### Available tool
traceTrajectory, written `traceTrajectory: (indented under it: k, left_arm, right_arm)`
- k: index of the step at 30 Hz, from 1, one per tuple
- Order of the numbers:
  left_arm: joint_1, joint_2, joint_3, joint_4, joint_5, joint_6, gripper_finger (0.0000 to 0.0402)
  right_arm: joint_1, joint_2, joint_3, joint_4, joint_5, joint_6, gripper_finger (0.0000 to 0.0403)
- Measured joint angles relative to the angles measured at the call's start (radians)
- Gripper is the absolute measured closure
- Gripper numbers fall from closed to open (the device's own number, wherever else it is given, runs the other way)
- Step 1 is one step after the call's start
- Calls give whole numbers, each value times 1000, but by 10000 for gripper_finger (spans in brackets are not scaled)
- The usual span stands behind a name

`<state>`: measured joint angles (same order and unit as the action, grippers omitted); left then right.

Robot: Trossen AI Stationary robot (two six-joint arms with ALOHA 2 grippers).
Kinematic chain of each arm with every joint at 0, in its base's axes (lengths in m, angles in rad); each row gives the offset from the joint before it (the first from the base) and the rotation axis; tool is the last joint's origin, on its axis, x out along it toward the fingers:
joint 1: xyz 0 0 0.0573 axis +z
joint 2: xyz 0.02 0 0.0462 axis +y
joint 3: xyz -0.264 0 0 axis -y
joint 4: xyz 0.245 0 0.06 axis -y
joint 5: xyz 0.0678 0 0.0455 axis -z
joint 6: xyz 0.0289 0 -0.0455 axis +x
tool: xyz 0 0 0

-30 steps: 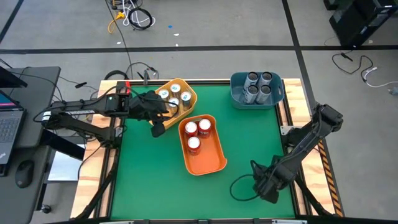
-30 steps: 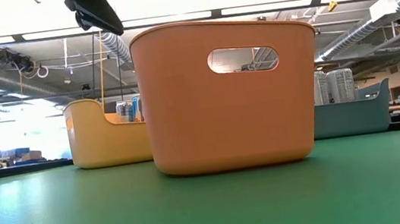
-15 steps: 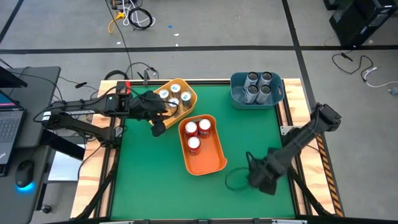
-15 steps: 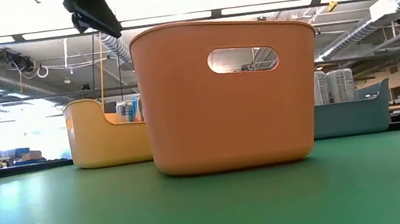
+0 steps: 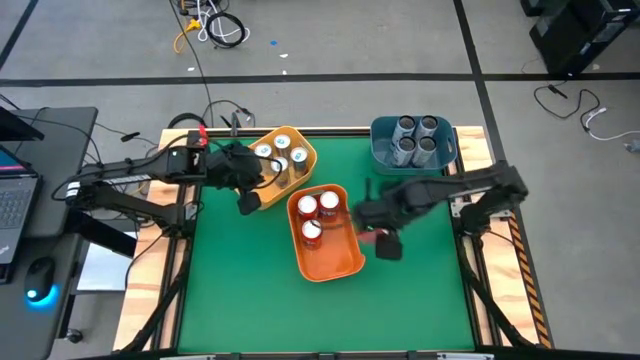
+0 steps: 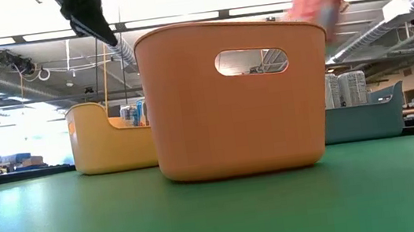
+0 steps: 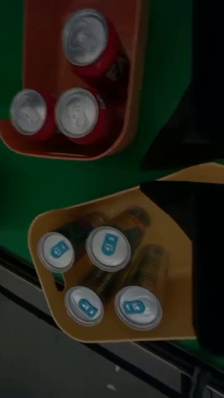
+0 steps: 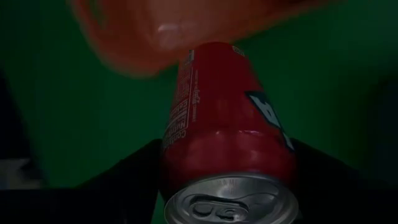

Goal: Sort soda cans
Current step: Put the orange soda can into the orange bin

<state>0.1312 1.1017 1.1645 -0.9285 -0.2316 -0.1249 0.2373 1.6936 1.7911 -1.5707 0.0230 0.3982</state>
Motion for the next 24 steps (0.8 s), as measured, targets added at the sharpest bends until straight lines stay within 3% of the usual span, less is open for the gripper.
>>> traceTrajectory:
  k: [10, 24]
  left_arm:
    - [22, -15, 0, -32, 5, 41, 398]
    - [22, -17, 0, -36, 8, 46, 397]
  right_arm:
    - [-105, 305, 273, 0, 41, -404, 115]
    - [-127, 472, 314, 1, 40, -507, 115]
